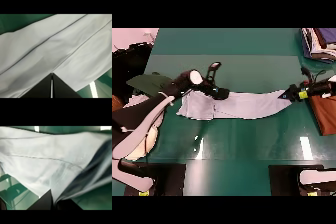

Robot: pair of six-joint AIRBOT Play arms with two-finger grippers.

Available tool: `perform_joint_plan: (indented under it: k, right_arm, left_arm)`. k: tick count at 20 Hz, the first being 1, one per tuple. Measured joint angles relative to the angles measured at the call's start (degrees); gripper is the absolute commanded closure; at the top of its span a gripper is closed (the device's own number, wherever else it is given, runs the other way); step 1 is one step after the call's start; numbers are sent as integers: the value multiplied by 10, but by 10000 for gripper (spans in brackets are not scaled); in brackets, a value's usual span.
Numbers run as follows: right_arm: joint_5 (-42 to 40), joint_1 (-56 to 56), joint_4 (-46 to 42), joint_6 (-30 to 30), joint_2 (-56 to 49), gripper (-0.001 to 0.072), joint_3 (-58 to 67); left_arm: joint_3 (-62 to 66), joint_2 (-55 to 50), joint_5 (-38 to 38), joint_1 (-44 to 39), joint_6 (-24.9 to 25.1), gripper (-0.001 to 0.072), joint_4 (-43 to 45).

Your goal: Fold the shirts.

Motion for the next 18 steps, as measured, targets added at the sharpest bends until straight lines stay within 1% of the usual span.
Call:
perform_joint_plan:
  k: [5, 9, 15, 18]
  right_arm:
    - [15, 48, 4, 44, 60, 702, 99]
    - [20, 95, 5, 75, 81, 702, 177]
    - [16, 164, 5, 91, 88, 702, 239]
    - [-1, 199, 5, 95, 87, 702, 249]
  left_arm:
    - [68, -67, -5, -38, 0, 687, -9]
    - [87, -89, -6, -50, 0, 687, -12]
    - [97, -96, -3, -49, 0, 688, -10]
    - [111, -85, -22, -24, 0, 688, 5]
